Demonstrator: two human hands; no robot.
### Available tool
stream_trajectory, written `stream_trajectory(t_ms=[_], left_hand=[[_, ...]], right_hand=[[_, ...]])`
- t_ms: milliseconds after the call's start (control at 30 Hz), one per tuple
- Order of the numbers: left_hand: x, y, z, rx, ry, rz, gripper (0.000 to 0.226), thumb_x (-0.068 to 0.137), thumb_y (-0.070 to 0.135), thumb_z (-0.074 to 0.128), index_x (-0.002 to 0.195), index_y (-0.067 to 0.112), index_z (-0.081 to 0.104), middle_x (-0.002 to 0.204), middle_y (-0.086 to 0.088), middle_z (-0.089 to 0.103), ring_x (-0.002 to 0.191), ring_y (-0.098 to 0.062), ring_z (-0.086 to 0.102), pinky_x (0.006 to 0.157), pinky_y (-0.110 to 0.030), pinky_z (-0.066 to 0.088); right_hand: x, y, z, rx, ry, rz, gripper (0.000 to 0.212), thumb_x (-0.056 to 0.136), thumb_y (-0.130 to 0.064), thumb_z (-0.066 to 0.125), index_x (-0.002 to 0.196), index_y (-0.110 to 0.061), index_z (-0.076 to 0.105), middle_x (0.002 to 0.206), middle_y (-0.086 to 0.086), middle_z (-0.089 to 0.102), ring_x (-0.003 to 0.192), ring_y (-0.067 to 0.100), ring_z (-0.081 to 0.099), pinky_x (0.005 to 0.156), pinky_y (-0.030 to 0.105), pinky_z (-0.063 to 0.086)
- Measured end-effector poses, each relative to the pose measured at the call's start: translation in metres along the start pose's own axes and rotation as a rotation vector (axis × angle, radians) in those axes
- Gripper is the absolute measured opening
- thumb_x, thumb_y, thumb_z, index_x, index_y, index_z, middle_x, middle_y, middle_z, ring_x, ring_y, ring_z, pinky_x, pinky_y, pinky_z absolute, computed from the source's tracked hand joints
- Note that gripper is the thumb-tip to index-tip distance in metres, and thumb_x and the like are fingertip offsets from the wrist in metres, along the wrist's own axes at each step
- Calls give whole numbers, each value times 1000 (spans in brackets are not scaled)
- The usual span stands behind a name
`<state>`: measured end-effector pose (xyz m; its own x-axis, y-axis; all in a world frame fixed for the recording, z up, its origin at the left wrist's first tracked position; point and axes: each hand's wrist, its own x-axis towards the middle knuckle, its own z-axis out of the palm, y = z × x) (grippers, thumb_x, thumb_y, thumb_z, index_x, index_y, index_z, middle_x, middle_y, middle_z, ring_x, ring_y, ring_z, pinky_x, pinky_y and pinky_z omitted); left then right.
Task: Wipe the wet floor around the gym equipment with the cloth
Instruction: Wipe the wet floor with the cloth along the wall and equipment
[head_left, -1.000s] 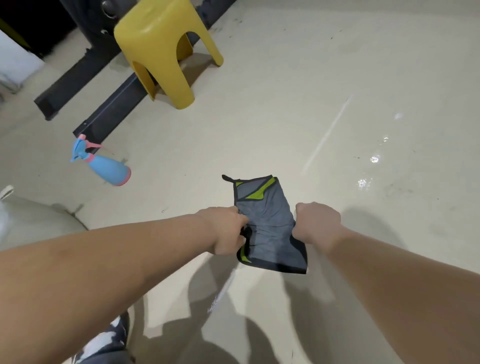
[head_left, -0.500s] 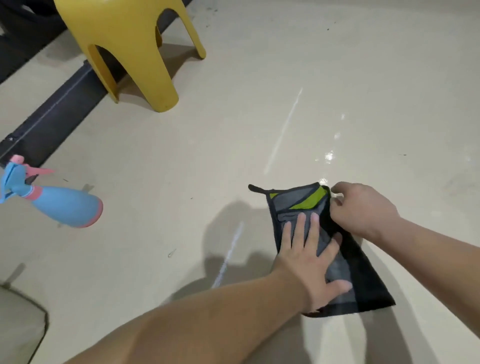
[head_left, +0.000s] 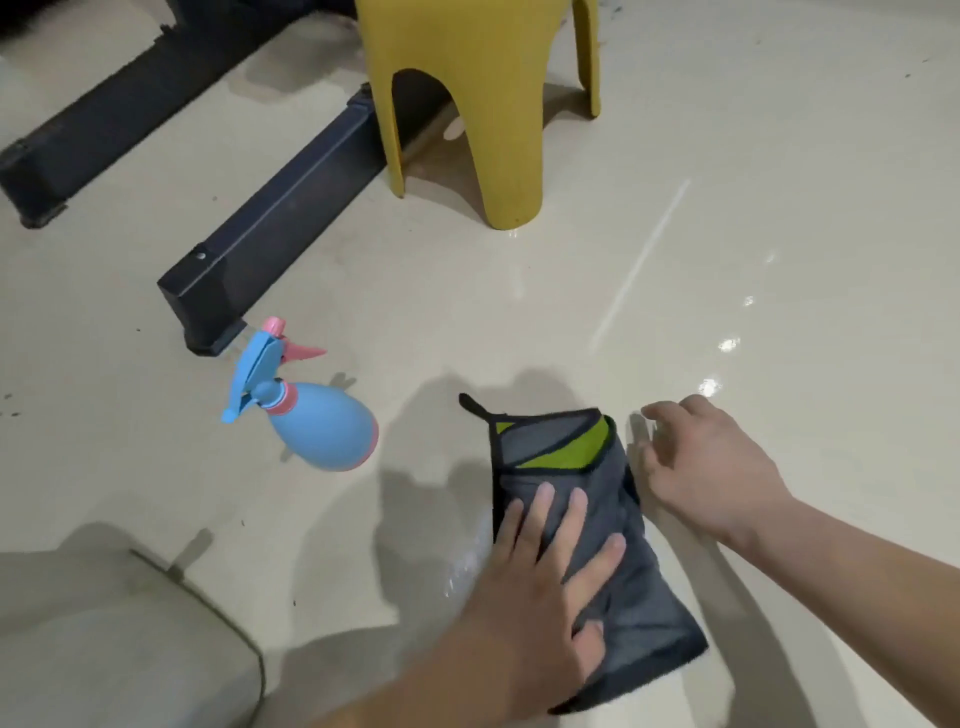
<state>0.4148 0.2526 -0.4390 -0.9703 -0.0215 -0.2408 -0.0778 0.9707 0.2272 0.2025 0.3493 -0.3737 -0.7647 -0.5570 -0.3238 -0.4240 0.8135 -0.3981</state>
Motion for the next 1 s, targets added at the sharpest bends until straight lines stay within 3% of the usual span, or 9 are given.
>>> stream_trajectory(t_ms=[133,200,300,367,433,533,667,867,1000], left_hand=[[-5,-77,-18,111,-2,270,79,89,48,50,164,41,25,176,-10,7,162,-36,0,129,-58,9],[11,-108,-31,111,-1,162,79,88,47,44,164,42,24,176,-11,6,162,-35,1,130,-57,9],[48,-138,-48,118,-52,-198,79,88,52,15,165,45,0,175,-11,-15,161,-32,-17,130,-54,-4],[64,-143,-52,90,-11,-387,78,88,49,9,164,44,-8,174,-9,-20,160,-31,-21,129,-53,-7],[67,-136,-46,67,29,-460,78,89,47,10,165,42,-6,175,-8,-17,161,-33,-17,129,-54,-5],[54,-111,-34,50,75,-487,78,91,47,11,167,35,4,176,-12,-5,161,-38,-7,129,-58,0],[20,-56,-14,90,28,-494,77,95,49,11,168,27,0,175,-18,-9,159,-45,-9,128,-62,-1],[-10,56,20,-40,7,-321,79,96,50,31,168,21,15,175,-19,1,159,-49,-4,125,-68,8],[-6,85,11,-36,-166,42,77,98,57,19,168,30,4,173,-7,-21,155,-37,-31,125,-59,-17]], right_hand=[[20,-28,5,-36,-69,-10,38,98,-36,49,135,-29,55,123,-2,52,123,23,49,91,44,53],[27,-35,2,-88,-109,-3,34,95,-37,48,127,-33,59,117,-4,54,117,24,52,88,42,53],[36,-44,-14,-117,-202,38,27,84,-32,50,107,-41,62,106,-9,56,100,22,58,77,34,49],[39,-49,-24,-124,-249,38,27,81,-30,48,103,-38,61,107,-8,60,95,23,60,75,34,50],[36,-50,-26,-145,-293,28,35,83,-27,48,115,-38,57,117,-6,61,100,25,60,79,35,51],[15,-41,-23,-14,-280,65,55,94,-31,49,149,-36,42,131,-8,61,118,24,58,98,40,51],[-33,-14,-7,57,-119,5,43,99,-33,48,142,-26,53,126,-1,58,118,24,58,98,43,50],[-78,33,1,130,-185,91,14,95,-35,53,96,-30,65,90,-10,69,89,18,66,83,38,57],[-95,58,-2,171,-155,192,15,94,-37,57,91,-25,66,91,-2,73,92,24,68,81,34,55]])
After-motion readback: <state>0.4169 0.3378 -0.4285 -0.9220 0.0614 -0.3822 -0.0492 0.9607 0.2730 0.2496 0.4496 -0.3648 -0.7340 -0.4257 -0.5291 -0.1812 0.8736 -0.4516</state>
